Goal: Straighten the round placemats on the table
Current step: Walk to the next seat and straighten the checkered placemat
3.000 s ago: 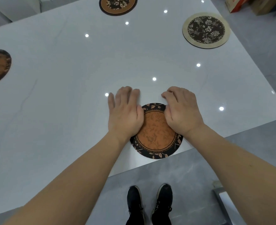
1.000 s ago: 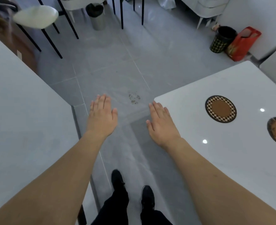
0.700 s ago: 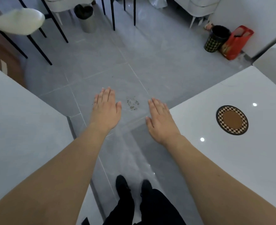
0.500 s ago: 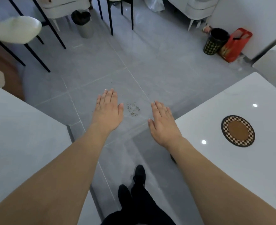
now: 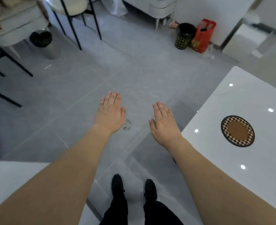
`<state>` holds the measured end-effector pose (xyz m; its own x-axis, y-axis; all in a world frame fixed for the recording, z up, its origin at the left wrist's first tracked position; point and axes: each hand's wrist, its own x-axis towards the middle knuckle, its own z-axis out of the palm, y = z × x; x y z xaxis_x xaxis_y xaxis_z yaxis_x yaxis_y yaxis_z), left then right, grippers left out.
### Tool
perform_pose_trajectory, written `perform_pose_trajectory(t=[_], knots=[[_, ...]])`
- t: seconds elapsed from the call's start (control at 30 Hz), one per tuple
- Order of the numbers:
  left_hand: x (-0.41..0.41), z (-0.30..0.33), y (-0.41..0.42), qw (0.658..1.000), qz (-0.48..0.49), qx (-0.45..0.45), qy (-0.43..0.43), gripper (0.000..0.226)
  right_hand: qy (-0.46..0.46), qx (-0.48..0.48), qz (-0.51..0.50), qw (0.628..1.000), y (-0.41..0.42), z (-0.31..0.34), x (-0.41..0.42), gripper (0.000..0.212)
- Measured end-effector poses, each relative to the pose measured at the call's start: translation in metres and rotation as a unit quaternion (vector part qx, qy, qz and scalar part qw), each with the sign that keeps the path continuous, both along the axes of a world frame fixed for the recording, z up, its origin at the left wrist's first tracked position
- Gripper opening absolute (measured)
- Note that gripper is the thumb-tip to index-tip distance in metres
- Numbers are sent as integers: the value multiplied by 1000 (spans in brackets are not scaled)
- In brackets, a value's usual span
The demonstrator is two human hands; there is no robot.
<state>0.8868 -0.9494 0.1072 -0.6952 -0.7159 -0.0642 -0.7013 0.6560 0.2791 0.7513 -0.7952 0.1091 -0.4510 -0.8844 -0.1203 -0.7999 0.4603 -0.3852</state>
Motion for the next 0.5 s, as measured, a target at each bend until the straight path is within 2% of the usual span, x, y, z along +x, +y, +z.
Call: perform_pose_trajectory(t=[0.27, 0.5], knots=[[-106, 6, 1, 989, -145, 0, 1, 56, -9, -14, -131, 991, 31, -3, -53, 57], [-191, -3, 32, 961, -277, -2, -17, 56, -14, 4, -283, 959, 85, -20, -101, 57]])
